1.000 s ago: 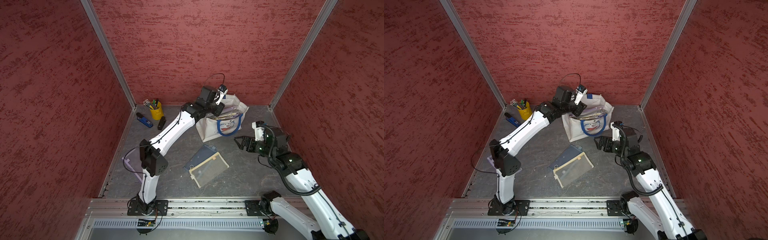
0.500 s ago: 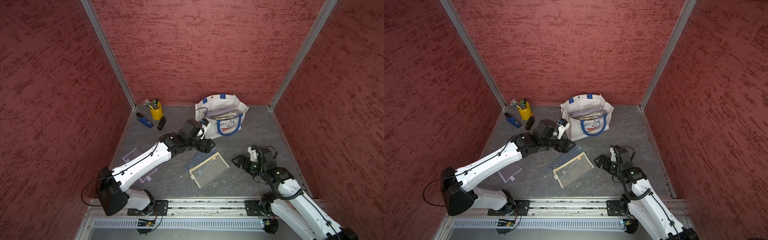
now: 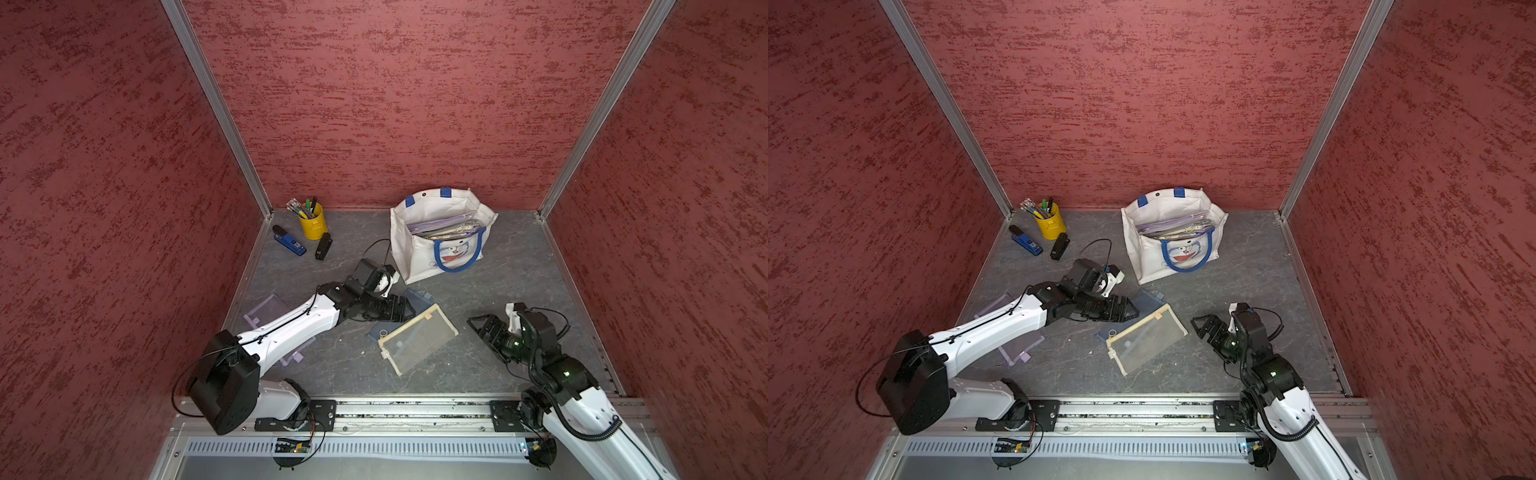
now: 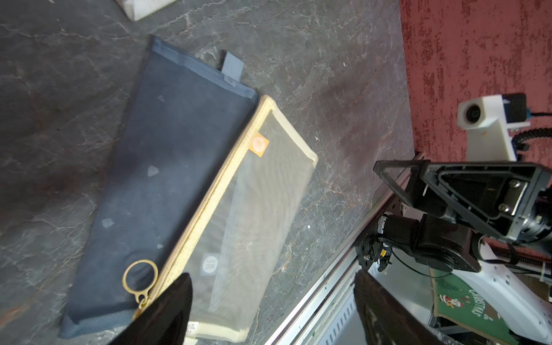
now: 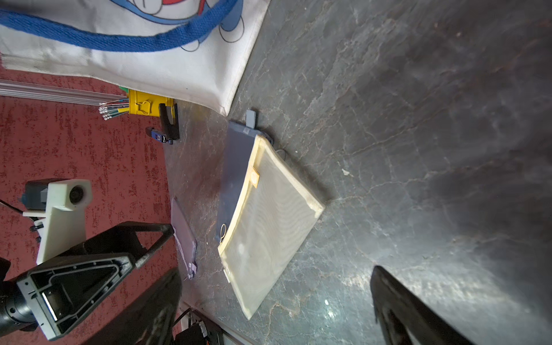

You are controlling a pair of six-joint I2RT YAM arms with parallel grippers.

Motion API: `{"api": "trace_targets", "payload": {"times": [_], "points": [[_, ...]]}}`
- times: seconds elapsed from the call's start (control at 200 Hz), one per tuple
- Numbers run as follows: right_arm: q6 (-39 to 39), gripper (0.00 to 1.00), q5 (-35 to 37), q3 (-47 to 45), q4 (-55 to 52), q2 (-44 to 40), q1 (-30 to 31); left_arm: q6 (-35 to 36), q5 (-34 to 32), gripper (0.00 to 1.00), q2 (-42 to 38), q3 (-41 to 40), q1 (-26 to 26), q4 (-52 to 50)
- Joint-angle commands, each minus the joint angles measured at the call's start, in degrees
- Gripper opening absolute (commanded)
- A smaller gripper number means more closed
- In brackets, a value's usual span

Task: Put the pencil pouch into the canvas bag
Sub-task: Pick up the pencil pouch.

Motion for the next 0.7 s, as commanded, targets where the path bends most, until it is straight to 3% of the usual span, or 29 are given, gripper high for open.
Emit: {"api": "trace_targets", "payload": {"times": [0.0, 0.276, 0.496, 0.696], "points": [[4.59, 0.99, 2.69, -1.77, 4.31, 1.65, 2.22, 1.22, 2.44, 0.86, 0.49, -0.54, 0.29, 3.07], [8.67, 0.99, 0.75, -8.01, 18.38, 8.05, 7.53, 2.15, 3.51, 0.86, 2.48, -2.56, 0.38, 5.79], [8.29, 0.99, -0.79, -10.85, 21.31, 9.02, 8.01, 4.42, 2.08, 0.84, 4.53, -1.95, 1.19, 4.65], [5.58, 0.98, -3.96, -10.39, 33.86, 22.05, 7.91, 4.66, 7.63, 0.83, 11.54, -3.51, 3.12, 11.00]]}}
